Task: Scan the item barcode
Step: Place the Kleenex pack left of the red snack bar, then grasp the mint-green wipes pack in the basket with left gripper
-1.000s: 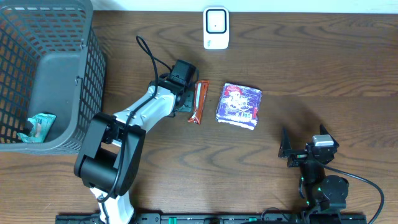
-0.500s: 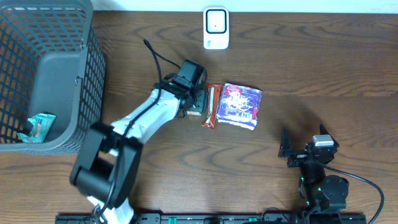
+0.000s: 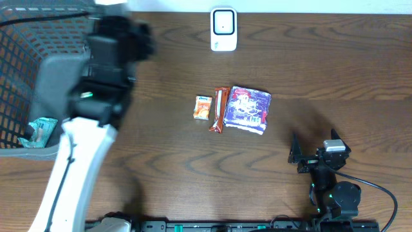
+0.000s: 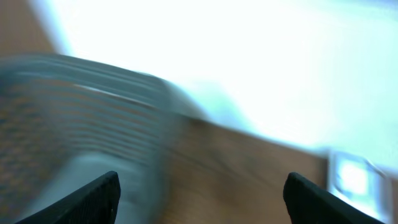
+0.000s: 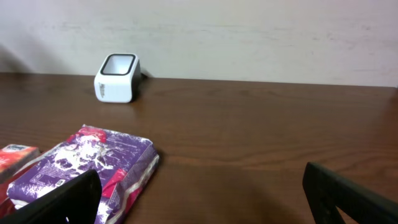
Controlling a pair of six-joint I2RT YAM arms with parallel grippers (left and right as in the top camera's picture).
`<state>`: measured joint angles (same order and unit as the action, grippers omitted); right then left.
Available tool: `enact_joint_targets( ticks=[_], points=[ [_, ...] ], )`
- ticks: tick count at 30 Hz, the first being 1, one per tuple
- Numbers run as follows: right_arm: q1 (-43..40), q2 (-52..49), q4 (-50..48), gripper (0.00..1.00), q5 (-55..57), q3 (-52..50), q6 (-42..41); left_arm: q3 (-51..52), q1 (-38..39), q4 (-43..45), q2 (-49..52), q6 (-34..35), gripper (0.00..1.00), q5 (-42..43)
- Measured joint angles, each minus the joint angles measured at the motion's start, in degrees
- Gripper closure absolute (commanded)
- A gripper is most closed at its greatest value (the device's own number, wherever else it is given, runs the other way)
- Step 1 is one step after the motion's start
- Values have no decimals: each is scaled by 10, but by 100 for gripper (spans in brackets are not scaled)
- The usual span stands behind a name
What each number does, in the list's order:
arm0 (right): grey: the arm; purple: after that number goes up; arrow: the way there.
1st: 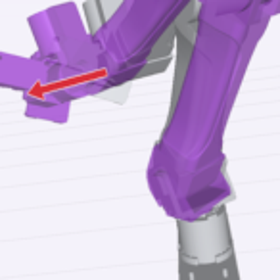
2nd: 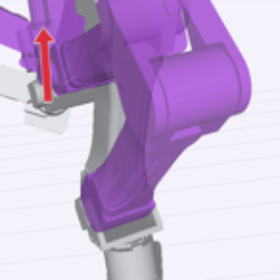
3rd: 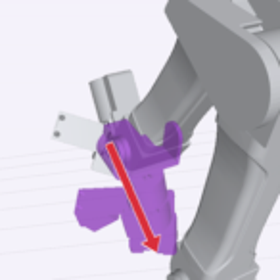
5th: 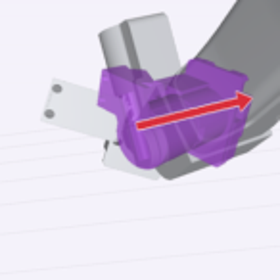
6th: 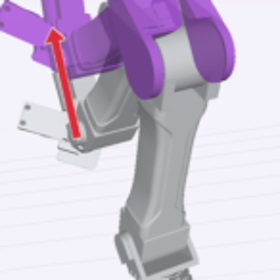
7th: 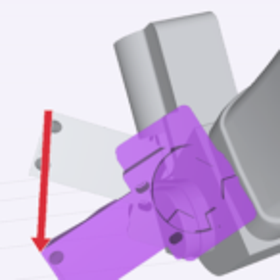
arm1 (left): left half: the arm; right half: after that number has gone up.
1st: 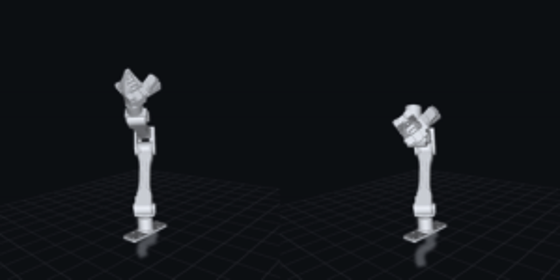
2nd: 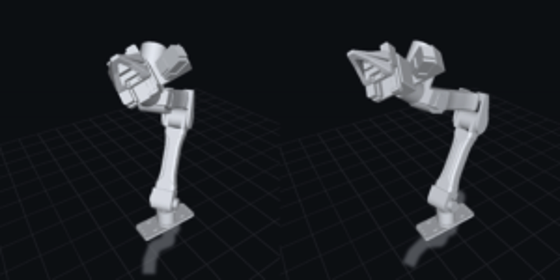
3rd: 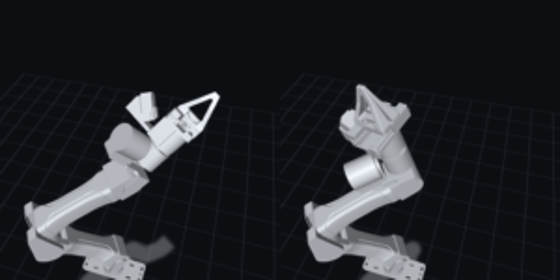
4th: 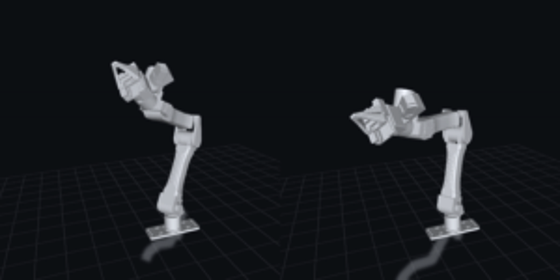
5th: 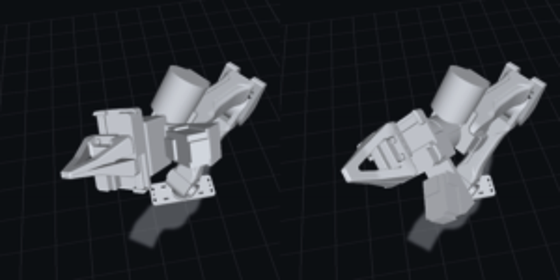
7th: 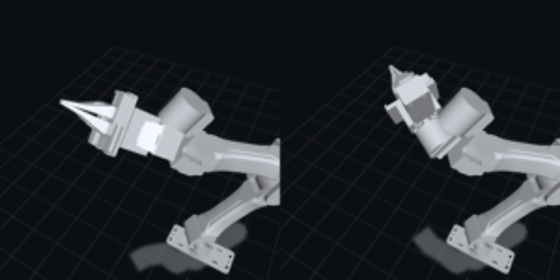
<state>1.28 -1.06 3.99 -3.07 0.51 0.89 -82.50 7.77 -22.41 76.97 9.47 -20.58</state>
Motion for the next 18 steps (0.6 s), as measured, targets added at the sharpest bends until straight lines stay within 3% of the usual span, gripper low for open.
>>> enact_joint_targets(
  ticks=[8,13,18],
  points=[
    [0,0,0,1,0,0,0,-5,-238,-61,29,-52,15,-44],
    [0,0,0,1,0,0,0,2,-312,-125,98,-110,16,-49],
    [0,0,0,1,0,0,0,8,-339,-157,141,-110,17,-50]
  ],
)
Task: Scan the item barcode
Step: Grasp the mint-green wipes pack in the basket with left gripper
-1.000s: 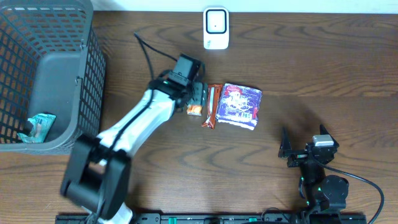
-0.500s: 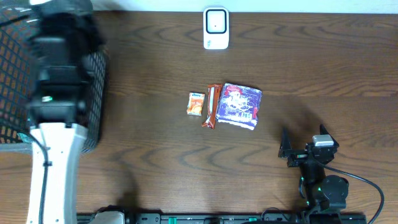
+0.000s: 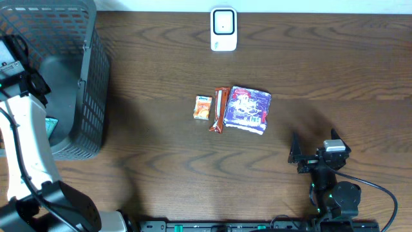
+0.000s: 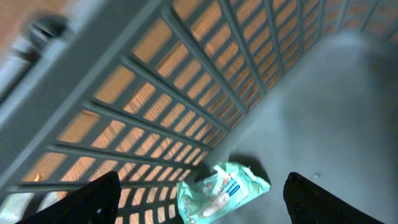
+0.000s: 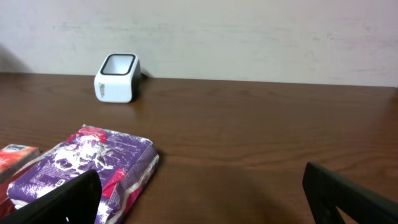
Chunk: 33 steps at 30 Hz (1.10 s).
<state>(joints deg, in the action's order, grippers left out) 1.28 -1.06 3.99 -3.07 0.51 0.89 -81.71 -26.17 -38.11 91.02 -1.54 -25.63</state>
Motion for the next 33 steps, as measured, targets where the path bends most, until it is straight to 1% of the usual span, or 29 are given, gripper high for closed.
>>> enact_joint_targets(
  ticks=[9,10,12,15,25,30,31,32,33],
  points=[
    [0,0,0,1,0,0,0,56,2,-4,82,2,16,7],
    [0,0,0,1,0,0,0,63,2,-4,98,3,17,9],
    [0,0,0,1,0,0,0,72,2,-4,123,4,23,9],
    [0,0,0,1,0,0,0,78,2,-3,153,10,23,12],
    [0,0,0,1,0,0,0,78,-1,28,195,23,23,1],
    [0,0,0,1,0,0,0,78,-19,41,198,33,24,-2],
    [0,0,0,1,0,0,0,78,-24,41,198,35,26,-2],
    [0,0,0,1,0,0,0,78,-28,41,198,38,30,-2],
    [0,0,0,1,0,0,0,78,-32,41,198,42,47,-2]
  ],
)
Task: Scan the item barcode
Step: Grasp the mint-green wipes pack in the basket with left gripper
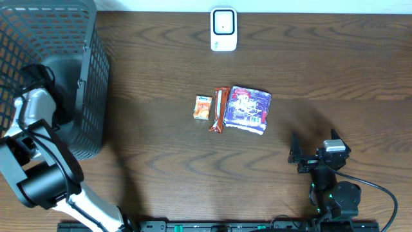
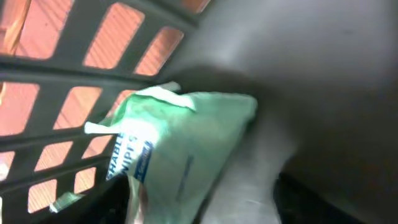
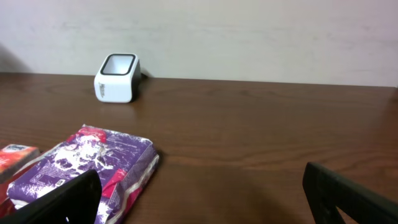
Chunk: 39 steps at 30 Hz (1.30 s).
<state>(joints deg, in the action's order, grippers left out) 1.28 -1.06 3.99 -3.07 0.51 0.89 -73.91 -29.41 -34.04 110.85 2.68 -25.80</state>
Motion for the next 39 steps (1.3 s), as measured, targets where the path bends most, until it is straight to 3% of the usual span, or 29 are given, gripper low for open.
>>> enact_joint_targets(
  ticks=[3,5,7,8,20,31,39],
  points=[
    [0,0,0,1,0,0,0,0,-11,0,1,11,68,5],
    [0,0,0,1,0,0,0,0,-14,-1,1,12,74,11],
    [0,0,0,1,0,0,0,0,-15,-2,1,17,90,11],
    [0,0,0,1,0,0,0,0,-15,-4,1,17,93,12],
    [0,0,0,1,0,0,0,-3,4,-45,-37,20,93,31],
    [0,0,0,1,0,0,0,-24,100,135,-342,57,93,153],
    [0,0,0,1,0,0,0,-25,193,200,-460,139,93,234]
  ],
)
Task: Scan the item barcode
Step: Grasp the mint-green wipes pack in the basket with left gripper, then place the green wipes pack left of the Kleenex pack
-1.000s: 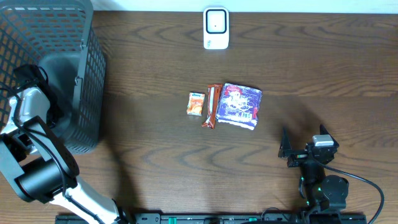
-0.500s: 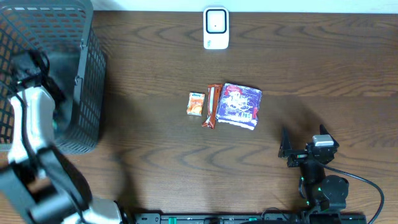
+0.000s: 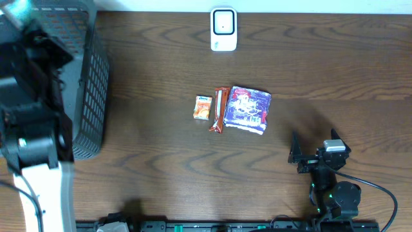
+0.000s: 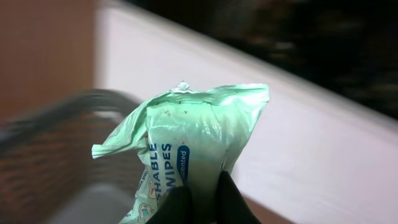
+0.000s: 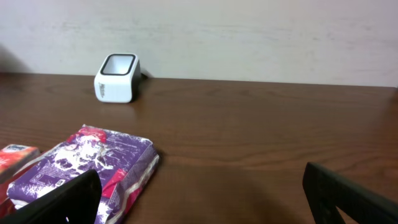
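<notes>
My left gripper (image 4: 200, 198) is shut on a pale green pack of wipes (image 4: 186, 143), held up in the air over the grey mesh basket (image 3: 90, 96) at the table's left; the pack (image 3: 18, 9) shows at the overhead view's top left corner. The white barcode scanner (image 3: 223, 29) stands at the far middle of the table, also the scanner (image 5: 117, 77) in the right wrist view. My right gripper (image 5: 199, 193) rests open near the front right, its fingers (image 3: 296, 154) apart on bare wood.
A small orange packet (image 3: 202, 107), a red-brown bar (image 3: 220, 109) and a purple pack (image 3: 250, 109) lie side by side mid-table. The purple pack (image 5: 87, 165) sits just left of my right gripper. A pale wall runs behind the table.
My left gripper was down inside the basket close to the green wipes pack. Now it is shut on that pack and holds it raised above the basket. The right arm stayed still.
My left arm was over the basket's edge, blurred. Then its gripper stood open inside the basket above the green pack lying on the bottom. Then it was right at the pack. Now the pack is lifted out, pinched in the fingers. My right gripper stayed open throughout.
</notes>
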Controlling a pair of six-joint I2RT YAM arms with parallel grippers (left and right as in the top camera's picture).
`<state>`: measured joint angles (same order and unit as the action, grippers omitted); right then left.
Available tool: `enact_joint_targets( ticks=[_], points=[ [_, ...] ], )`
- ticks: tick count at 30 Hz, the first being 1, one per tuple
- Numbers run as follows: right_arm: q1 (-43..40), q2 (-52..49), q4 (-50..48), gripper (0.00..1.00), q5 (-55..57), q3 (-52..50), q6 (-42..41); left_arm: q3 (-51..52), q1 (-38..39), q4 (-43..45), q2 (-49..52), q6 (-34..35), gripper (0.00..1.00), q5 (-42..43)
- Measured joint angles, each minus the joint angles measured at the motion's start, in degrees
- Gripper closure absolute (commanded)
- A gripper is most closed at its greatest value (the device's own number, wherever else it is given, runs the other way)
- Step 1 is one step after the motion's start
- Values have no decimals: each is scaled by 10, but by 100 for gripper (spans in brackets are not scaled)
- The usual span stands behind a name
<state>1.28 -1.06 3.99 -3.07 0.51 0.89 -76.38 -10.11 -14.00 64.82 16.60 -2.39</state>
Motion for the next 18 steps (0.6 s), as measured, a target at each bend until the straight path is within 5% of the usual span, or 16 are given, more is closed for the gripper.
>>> enact_joint_targets(
  ticks=[8,18],
  points=[
    [0,0,0,1,0,0,0,-2,158,-112,4,36,93,118],
    [0,0,0,1,0,0,0,-2,278,-197,233,44,93,114]
  ],
)
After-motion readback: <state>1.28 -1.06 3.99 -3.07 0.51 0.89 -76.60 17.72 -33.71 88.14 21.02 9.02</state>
